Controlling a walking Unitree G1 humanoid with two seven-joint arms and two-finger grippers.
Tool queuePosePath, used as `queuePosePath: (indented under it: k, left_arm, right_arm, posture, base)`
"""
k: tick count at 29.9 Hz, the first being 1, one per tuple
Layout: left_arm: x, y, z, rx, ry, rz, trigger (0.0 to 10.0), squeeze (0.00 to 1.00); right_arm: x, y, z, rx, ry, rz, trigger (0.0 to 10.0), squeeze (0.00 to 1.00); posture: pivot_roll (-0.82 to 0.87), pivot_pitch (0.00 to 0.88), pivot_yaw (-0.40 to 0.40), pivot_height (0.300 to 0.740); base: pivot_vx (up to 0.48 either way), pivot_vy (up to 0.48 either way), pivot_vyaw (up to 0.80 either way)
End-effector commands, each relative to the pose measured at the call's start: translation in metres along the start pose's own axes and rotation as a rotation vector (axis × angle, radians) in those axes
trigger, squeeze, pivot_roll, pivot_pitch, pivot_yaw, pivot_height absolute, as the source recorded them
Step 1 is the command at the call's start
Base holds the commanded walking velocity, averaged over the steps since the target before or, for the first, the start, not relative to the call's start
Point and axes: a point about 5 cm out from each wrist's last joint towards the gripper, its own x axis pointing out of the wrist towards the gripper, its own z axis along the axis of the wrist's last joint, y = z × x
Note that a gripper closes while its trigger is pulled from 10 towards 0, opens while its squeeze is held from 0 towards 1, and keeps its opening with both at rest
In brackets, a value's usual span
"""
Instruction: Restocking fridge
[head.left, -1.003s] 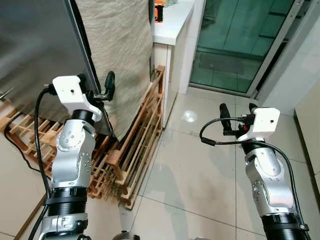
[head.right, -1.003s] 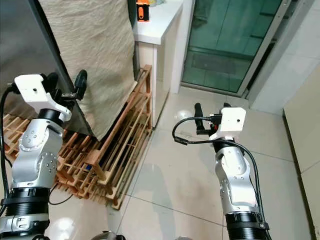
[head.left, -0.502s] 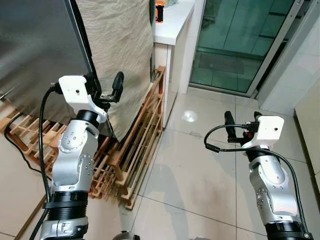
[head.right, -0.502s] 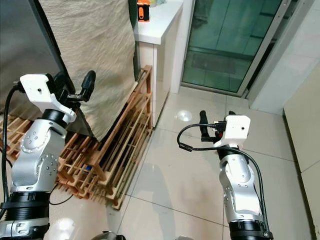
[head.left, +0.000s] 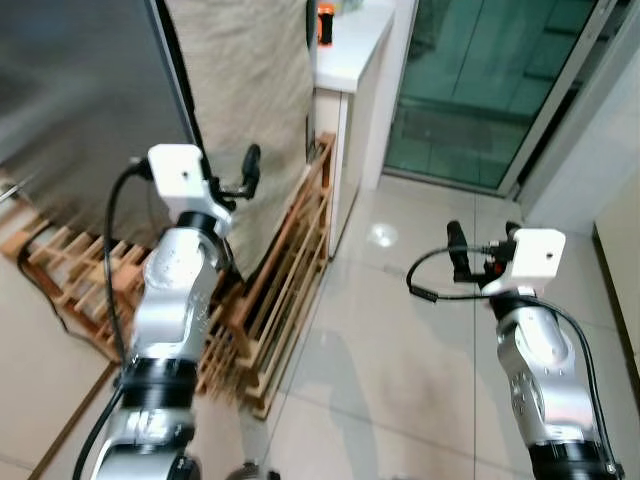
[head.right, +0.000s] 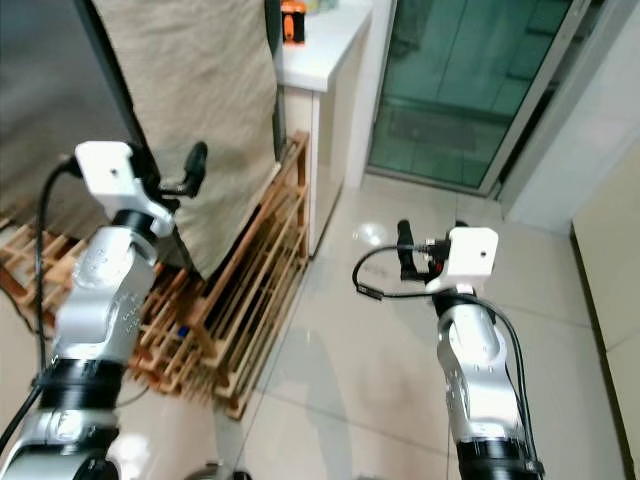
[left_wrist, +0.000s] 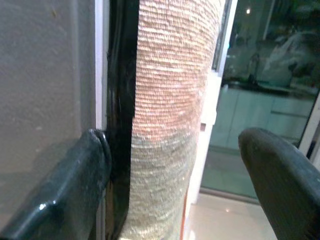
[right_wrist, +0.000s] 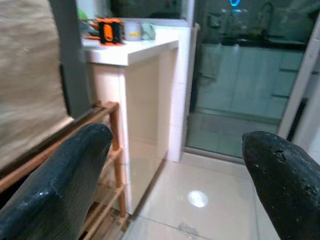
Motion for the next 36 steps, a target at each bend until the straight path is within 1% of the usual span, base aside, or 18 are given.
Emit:
queuePosePath:
  k: [1, 7, 9, 10, 12, 13, 15, 16, 17, 20, 23, 29, 30, 31, 32, 33, 34, 36]
  left_arm:
    - [0.004, -0.016, -0.019, 0.015, 0.1, -0.068, 10.0, 0.0]
    - [0.017, -0.044, -0.013, -0.089, 0.068, -0.289, 10.0, 0.0]
    - [0.02, -0.083, -0.008, -0.182, 0.065, -0.557, 10.0, 0.0]
    - [0.02, -0.083, -0.008, -0.182, 0.065, -0.557, 10.0, 0.0]
    - [0.016, -0.124, -0.006, -0.265, 0.078, -0.764, 10.0, 0.0]
    - [0.016, -0.124, -0.006, -0.265, 0.078, -0.764, 10.0, 0.0]
    - [0.009, -0.171, -0.004, -0.274, 0.08, -0.926, 10.0, 0.0]
    - [0.009, -0.171, -0.004, -0.274, 0.08, -0.926, 10.0, 0.0]
    - [0.002, -0.196, 0.0, -0.294, 0.075, -1.016, 10.0, 0.0]
    - [-0.004, -0.21, 0.006, -0.303, 0.048, -1.085, 10.0, 0.0]
    - [-0.001, -0.201, 0.009, -0.3, 0.032, -1.068, 10.0, 0.0]
    - [0.014, -0.128, 0.008, -0.254, -0.029, -0.798, 10.0, 0.0]
    - [0.014, -0.128, 0.008, -0.254, -0.029, -0.798, 10.0, 0.0]
    - [0.015, -0.113, 0.007, -0.239, -0.035, -0.737, 10.0, 0.0]
    - [0.012, -0.081, 0.005, -0.261, -0.045, -0.622, 10.0, 0.0]
    - [0.012, -0.081, 0.005, -0.261, -0.045, -0.622, 10.0, 0.0]
    - [0.007, -0.057, 0.003, -0.302, -0.055, -0.539, 10.0, 0.0]
    - [-0.006, -0.037, -0.002, -0.276, -0.063, -0.496, 10.0, 0.0]
  right_arm:
    - [0.002, -0.001, 0.001, -0.007, 0.008, -0.002, 10.0, 0.0]
    - [-0.002, -0.003, 0.001, -0.004, 0.014, 0.0, 10.0, 0.0]
    - [-0.007, -0.003, -0.008, -0.005, 0.059, 0.023, 10.0, 0.0]
    - [-0.007, -0.003, -0.008, -0.005, 0.059, 0.023, 10.0, 0.0]
    - [-0.011, -0.001, -0.014, -0.006, 0.088, 0.037, 10.0, 0.0]
    - [-0.011, -0.001, -0.014, -0.006, 0.088, 0.037, 10.0, 0.0]
    - [-0.014, 0.003, -0.017, -0.004, 0.099, 0.051, 10.0, 0.0]
    - [-0.014, 0.003, -0.017, -0.004, 0.099, 0.051, 10.0, 0.0]
    - [-0.014, 0.005, -0.017, -0.002, 0.099, 0.056, 10.0, 0.0]
    - [-0.016, 0.007, -0.017, -0.005, 0.101, 0.062, 10.0, 0.0]
    - [-0.019, 0.006, -0.017, -0.011, 0.105, 0.057, 10.0, 0.0]
    - [-0.02, 0.002, -0.017, -0.007, 0.104, 0.042, 10.0, 0.0]
    - [-0.02, 0.002, -0.017, -0.007, 0.104, 0.042, 10.0, 0.0]
    - [-0.019, 0.001, -0.016, -0.004, 0.102, 0.04, 10.0, 0.0]
    - [-0.017, 0.0, -0.016, 0.002, 0.1, 0.039, 10.0, 0.0]
    - [-0.017, 0.0, -0.016, 0.002, 0.1, 0.039, 10.0, 0.0]
    - [-0.015, 0.001, -0.015, -0.009, 0.1, 0.044, 10.0, 0.0]
    - [-0.013, 0.001, -0.015, -0.007, 0.099, 0.049, 10.0, 0.0]
  posture:
    - [-0.14, 0.034, 0.017, 0.74]
    - [-0.17, 0.029, 0.026, 0.74]
    - [-0.18, 0.022, 0.027, 0.74]
    - [-0.18, 0.022, 0.027, 0.74]
    - [-0.19, 0.013, 0.03, 0.74]
    - [-0.19, 0.013, 0.03, 0.74]
    - [-0.21, 0.004, 0.036, 0.74]
    - [-0.21, 0.004, 0.036, 0.74]
    - [-0.22, 0.0, 0.038, 0.74]
    - [-0.23, 0.0, 0.045, 0.74]
    - [-0.24, 0.0, 0.047, 0.74]
    - [-0.22, 0.0, 0.044, 0.74]
    - [-0.22, 0.0, 0.044, 0.74]
    - [-0.21, 0.0, 0.043, 0.74]
    - [-0.2, 0.0, 0.04, 0.74]
    - [-0.2, 0.0, 0.04, 0.74]
    - [-0.18, 0.0, 0.036, 0.74]
    - [-0.17, 0.001, 0.032, 0.74]
  base:
    - [0.0, 0.0, 0.0]
    - [0.0, 0.0, 0.0]
    - [0.0, 0.0, 0.0]
    - [0.0, 0.0, 0.0]
    - [0.0, 0.0, 0.0]
    - [0.0, 0.0, 0.0]
    - [0.0, 0.0, 0.0]
    - [0.0, 0.0, 0.0]
    - [0.0, 0.0, 0.0]
    - [0.0, 0.0, 0.0]
    - [0.0, 0.0, 0.0]
    - [0.0, 0.0, 0.0]
    - [0.0, 0.0, 0.0]
    - [0.0, 0.0, 0.0]
    - [0.0, 0.0, 0.0]
    - [0.0, 0.0, 0.0]
    - [0.0, 0.0, 0.0]
    - [0.0, 0.0, 0.0]
